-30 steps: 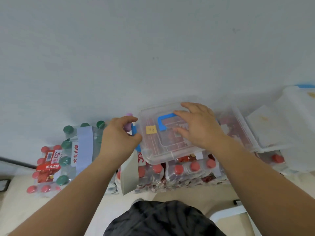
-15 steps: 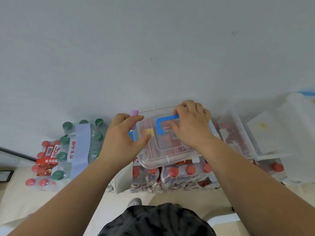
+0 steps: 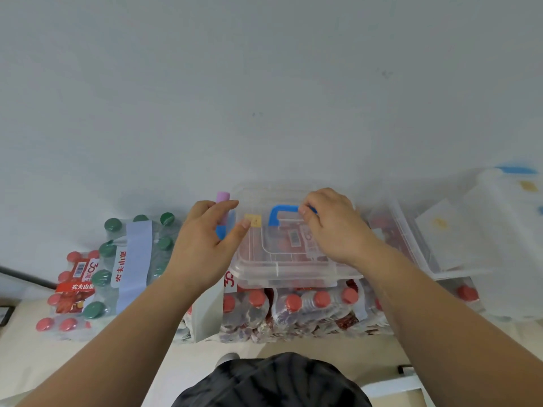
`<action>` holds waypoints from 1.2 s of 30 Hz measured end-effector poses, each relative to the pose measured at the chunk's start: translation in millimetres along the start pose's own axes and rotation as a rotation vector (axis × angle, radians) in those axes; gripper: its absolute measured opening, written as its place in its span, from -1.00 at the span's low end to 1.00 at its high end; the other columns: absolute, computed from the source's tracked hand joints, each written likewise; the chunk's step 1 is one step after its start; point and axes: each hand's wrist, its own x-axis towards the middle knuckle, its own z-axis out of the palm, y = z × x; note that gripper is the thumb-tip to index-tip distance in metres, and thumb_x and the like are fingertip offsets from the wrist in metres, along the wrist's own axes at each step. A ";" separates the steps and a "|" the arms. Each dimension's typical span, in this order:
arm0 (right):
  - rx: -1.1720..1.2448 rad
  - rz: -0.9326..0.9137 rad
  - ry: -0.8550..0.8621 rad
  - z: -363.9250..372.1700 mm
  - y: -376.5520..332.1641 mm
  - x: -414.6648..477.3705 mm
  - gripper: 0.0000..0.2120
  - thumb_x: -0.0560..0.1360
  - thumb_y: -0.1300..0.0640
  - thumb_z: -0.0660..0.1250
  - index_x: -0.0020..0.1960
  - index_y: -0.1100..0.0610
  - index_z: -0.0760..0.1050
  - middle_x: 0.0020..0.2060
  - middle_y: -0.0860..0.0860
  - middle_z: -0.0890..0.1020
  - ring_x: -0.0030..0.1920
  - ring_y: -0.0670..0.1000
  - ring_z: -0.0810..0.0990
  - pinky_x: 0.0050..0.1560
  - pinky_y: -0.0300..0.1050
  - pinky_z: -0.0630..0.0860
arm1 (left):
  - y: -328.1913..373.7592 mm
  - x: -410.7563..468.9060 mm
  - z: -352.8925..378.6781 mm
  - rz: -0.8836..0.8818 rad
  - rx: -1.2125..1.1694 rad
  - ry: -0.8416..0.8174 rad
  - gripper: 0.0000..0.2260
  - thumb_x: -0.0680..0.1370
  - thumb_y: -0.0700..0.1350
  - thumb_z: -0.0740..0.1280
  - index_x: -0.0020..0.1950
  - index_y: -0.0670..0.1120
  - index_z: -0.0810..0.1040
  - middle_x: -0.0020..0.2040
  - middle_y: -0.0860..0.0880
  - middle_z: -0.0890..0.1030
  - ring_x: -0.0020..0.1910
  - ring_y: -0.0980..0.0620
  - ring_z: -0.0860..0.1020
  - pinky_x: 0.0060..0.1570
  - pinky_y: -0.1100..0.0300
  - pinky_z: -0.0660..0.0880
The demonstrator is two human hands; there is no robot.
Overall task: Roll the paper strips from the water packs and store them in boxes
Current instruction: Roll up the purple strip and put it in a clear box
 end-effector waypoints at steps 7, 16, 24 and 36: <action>-0.108 0.069 0.069 -15.6 -20.7 -14.6 -0.73 0.64 -0.14 -0.01 -0.08 -0.01 0.32 -0.03 -0.07 0.41 0.01 0.02 0.38 0.32 0.40 0.32 | 7.1 -2.5 -7.4 0.033 -0.123 0.138 -0.72 0.64 -0.07 0.23 0.33 0.04 0.55 0.12 0.04 0.49 0.04 0.33 0.48 0.03 0.59 0.30; 0.033 0.094 0.205 -1.5 -22.0 -23.5 -0.69 0.66 -0.15 0.13 -0.04 0.09 0.31 -0.08 0.03 0.45 -0.15 0.09 0.50 -0.13 0.01 0.46 | -7.5 -2.5 -0.9 -0.033 -0.095 0.083 -0.72 0.65 -0.14 0.25 0.34 0.05 0.55 0.11 0.02 0.51 0.03 0.44 0.44 0.05 0.61 0.30; -0.179 0.071 0.223 -7.6 -28.2 -28.0 -0.56 0.54 -0.37 -0.01 -0.04 0.01 0.25 -0.05 -0.04 0.43 -0.04 0.07 0.50 0.21 0.33 0.46 | -12.0 -19.1 -6.0 -0.192 -0.257 0.139 -0.76 0.64 -0.08 0.26 0.22 0.21 0.54 0.14 0.05 0.54 0.10 0.09 0.57 0.24 0.02 0.51; -0.140 -0.230 0.361 -17.6 -58.2 -30.3 -0.76 0.63 -0.09 0.07 0.03 0.05 0.38 0.08 -0.01 0.51 0.17 0.10 0.45 0.35 0.42 0.32 | 32.3 -21.7 -54.9 -0.221 -0.574 0.320 -0.49 0.47 -0.29 0.49 0.33 0.12 0.54 0.12 0.24 0.65 -0.10 0.12 0.71 -0.05 0.27 0.59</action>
